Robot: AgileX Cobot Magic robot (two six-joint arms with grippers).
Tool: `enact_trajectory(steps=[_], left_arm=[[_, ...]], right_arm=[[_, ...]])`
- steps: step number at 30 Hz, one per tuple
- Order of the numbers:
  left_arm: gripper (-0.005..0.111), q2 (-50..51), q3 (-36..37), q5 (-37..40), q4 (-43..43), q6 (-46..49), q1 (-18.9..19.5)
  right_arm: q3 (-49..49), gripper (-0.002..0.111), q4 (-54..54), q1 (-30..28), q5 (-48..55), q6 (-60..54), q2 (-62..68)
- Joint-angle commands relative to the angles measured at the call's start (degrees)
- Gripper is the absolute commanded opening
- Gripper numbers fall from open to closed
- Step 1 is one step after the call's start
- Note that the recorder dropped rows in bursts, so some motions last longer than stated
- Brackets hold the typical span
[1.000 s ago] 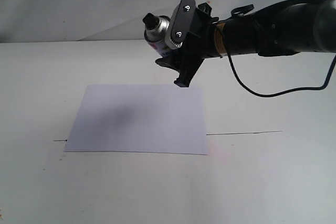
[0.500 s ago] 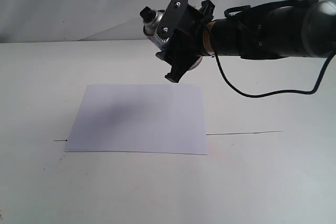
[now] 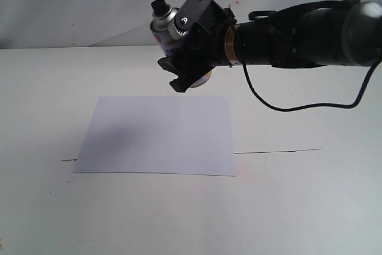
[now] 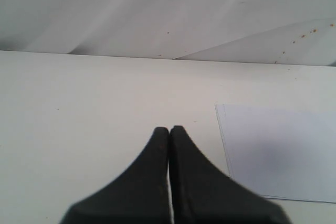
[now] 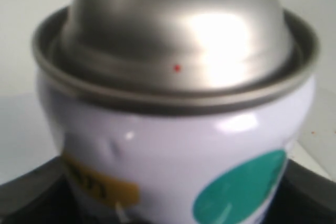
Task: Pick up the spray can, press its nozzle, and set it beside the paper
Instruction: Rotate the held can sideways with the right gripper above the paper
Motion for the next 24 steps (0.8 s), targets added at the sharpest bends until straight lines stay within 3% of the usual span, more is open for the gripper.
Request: enact_trajectory(steps=[1, 5, 15, 24], left_arm=[[0.000, -0.2, 0.3, -0.6, 0.0, 0.0, -0.2], [0.000, -0.2, 0.3, -0.6, 0.0, 0.0, -0.2], [0.000, -0.2, 0.3, -0.6, 0.0, 0.0, -0.2], [0.000, -0.2, 0.3, -0.6, 0.0, 0.0, -0.2]], right_arm=[[-0.2, 0.000, 0.9, 0.0, -3.5, 9.8, -0.9], [1.2, 0.000, 1.3, 0.0, -1.8, 8.1, -0.9], [7.1, 0.000, 10.1, 0.0, 9.2, -16.5, -3.4], [8.0, 0.000, 13.4, 0.0, 20.0, -20.3, -8.4]])
